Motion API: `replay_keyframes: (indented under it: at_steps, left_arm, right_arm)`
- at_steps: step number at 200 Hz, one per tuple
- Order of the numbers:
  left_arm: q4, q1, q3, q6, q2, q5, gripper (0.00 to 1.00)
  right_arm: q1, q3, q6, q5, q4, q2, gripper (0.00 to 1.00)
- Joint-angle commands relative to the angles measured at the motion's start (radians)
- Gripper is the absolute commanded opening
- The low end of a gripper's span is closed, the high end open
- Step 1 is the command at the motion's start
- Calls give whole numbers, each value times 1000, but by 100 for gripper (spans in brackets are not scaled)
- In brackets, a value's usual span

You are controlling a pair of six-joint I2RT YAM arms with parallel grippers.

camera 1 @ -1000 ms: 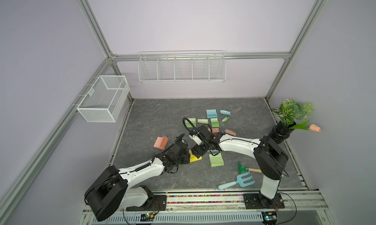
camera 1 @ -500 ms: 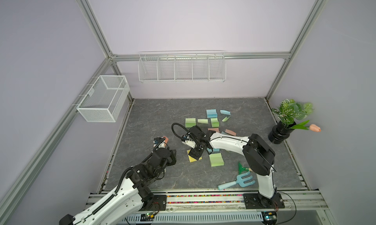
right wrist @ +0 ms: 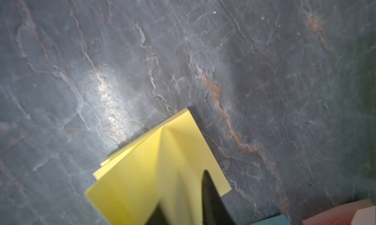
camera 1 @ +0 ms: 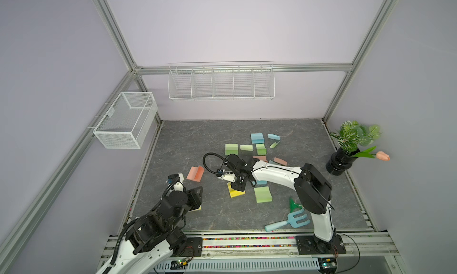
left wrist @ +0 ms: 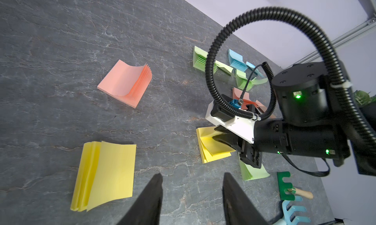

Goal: Tear off pages from different memo pads
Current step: Pick up the memo pad from the center of the board.

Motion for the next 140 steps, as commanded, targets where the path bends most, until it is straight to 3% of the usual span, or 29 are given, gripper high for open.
replay_keyframes:
  at_steps: [1, 58, 84, 140]
  left_arm:
    - [-112, -5, 108, -16, 0, -60, 50]
    - [-181, -5, 222, 109, -9, -117, 50]
    - [-136, -5, 183, 103, -54, -175, 57]
    - [-146, -5, 177, 88, -81, -202, 59]
  right_arm:
    - [6, 35, -31, -47, -50, 30, 9]
    - [11, 59, -69, -107, -123, 31, 7]
    - [20, 28, -85, -106, -97, 17, 7]
    - [30, -57, -98, -120, 7, -55, 7]
